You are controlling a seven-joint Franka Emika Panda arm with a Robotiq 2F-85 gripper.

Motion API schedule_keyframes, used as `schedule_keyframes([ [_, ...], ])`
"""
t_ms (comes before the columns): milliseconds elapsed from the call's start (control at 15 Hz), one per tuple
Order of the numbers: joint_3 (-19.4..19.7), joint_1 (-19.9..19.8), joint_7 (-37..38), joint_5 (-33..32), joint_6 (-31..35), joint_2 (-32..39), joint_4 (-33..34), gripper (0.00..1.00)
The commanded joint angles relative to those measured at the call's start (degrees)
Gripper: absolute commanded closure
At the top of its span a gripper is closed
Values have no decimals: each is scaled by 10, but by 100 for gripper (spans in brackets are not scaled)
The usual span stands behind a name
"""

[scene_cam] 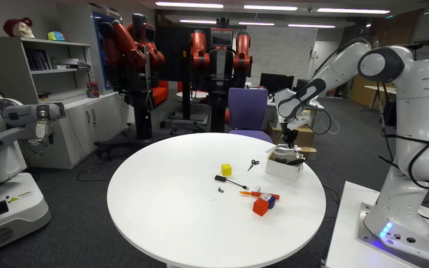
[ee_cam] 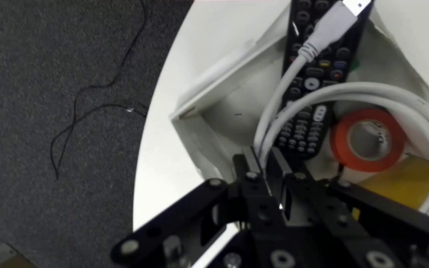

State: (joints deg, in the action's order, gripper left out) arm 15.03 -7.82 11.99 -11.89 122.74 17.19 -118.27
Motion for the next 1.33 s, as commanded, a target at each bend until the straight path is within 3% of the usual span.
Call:
schedule_keyframes([
  [0,9,-9,30,-20,-42,28,21,97],
  [200,13,-9,42,-20,-57,54,35,97],
  [267,13,-7,49,-19,-60,60,41,63],
  [400,11,-7,53,-10,-70,64,49,54],
  [867,1,-12,35,31,-148,-40,50,1],
  [1133,-26,11,70,31,-157,-95,58,0],
  [1267,-48,26,123,45,-153,-96,77,0],
])
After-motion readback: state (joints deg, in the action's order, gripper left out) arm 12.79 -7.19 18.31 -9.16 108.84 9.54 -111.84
